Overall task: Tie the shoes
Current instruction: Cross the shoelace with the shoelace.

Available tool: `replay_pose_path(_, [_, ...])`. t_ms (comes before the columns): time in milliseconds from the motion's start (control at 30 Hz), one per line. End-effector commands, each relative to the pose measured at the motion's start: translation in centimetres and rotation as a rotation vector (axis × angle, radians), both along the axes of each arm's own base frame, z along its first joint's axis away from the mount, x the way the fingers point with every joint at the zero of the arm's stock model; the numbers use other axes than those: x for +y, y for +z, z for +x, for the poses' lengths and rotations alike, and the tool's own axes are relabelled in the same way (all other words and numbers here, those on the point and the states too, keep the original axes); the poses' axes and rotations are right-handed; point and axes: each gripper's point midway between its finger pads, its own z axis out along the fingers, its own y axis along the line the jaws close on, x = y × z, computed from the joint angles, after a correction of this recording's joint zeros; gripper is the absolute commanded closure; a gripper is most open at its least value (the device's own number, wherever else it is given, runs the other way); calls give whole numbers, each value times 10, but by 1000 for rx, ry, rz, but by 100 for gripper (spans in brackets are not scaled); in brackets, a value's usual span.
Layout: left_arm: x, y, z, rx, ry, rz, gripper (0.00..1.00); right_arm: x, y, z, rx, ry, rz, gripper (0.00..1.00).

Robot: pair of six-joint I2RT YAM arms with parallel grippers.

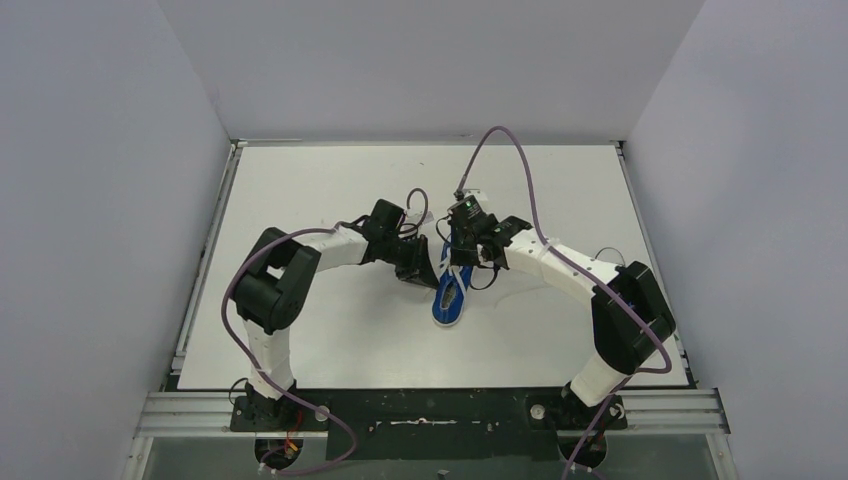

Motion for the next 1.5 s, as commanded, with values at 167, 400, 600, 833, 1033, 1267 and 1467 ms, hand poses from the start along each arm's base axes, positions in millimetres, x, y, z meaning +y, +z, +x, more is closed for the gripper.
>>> replay_pose_path(167, [-11,-1,3,-26,-23,-37,100,3,30,20,-98,13,13,83])
replay_pose_path(400, [-9,-5,0,-19,-31,-29,100,5,34,21,-86,30,68,83])
replay_pose_path(600, [-11,-2,2,-26,-37,-39,100,-1,34,26,-80,66,81,75])
replay_pose_path(833, [-12,0,2,-30,-45,-44,100,-5,35,37,-79,186,192,70])
replay_pose_path(1033, [-12,1,2,-31,-53,-47,100,3,25,31,-6,306,280,77])
replay_pose_path(1267, [-12,1,2,-35,-60,-47,100,9,17,21,51,350,308,77])
replay_pose_path(1467, [-12,0,1,-33,-64,-48,100,8,13,15,71,353,306,79])
